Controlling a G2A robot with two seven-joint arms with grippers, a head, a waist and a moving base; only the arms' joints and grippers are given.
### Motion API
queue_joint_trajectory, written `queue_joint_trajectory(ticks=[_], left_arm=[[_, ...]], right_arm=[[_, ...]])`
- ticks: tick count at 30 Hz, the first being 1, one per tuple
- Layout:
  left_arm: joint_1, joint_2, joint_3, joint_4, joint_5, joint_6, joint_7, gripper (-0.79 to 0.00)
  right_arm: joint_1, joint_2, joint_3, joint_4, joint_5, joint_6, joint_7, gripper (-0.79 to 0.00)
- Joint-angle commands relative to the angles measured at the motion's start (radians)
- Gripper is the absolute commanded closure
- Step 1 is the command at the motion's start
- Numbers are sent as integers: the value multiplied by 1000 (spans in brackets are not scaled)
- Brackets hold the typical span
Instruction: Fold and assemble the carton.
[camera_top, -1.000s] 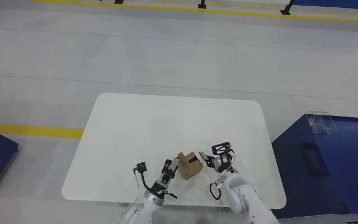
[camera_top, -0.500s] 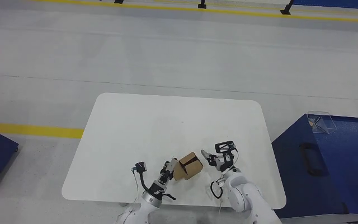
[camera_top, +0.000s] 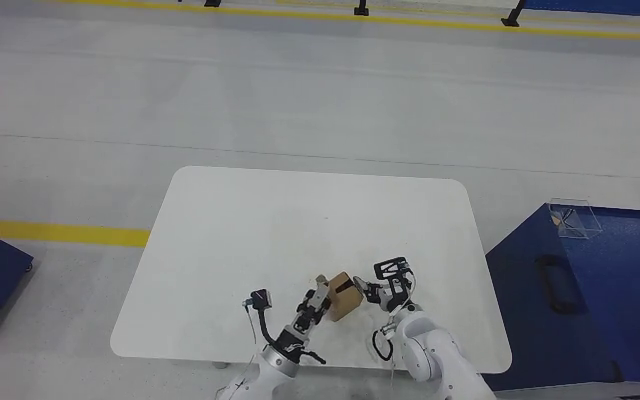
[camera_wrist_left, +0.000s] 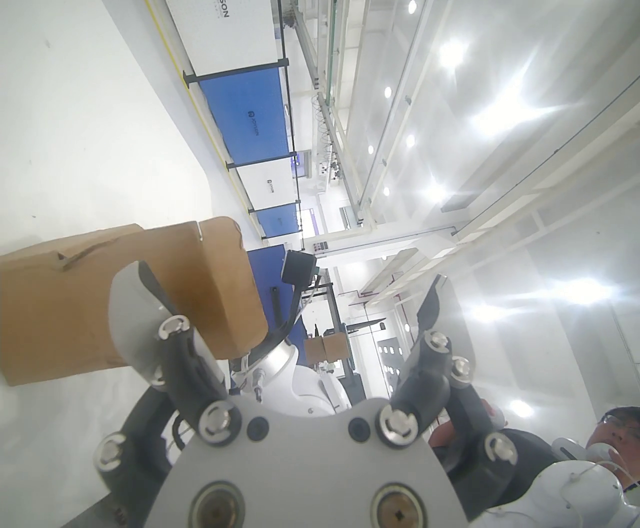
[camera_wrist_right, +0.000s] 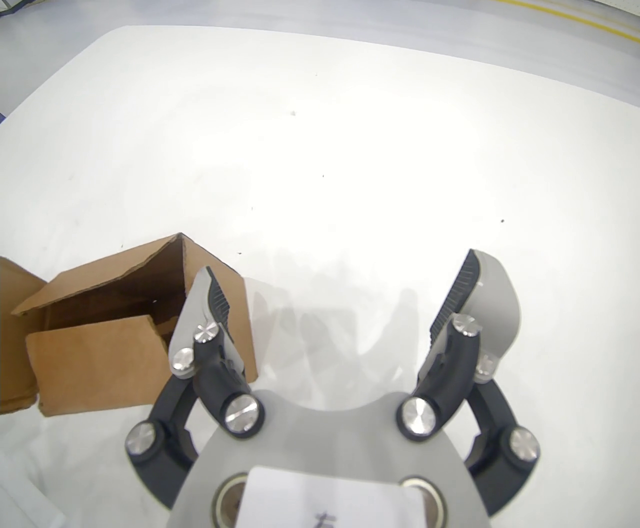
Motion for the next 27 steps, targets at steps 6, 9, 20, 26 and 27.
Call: queue_joint_trajectory(ticks=[6,9,20,26,27], left_arm=[[-50,-10,32,37,-1,53,-5,-785],[-68,-13,41,49,9,96,0,-785],[-73,-15,47,40,30,185,-1,-785],[-56,-12,40,10,41,186,-1,-785],[-52,-12,38,2,43,186,-1,-785]], right_arm=[[-13,2,1,-17,1,-29,20,-785],[-17,3,5,-24,5,-36,25,-785],[-3,2,41,-18,46,-8,19,-785],[1,1,52,-22,69,-4,16,-785],[0,1,52,-23,71,-3,13,-785]])
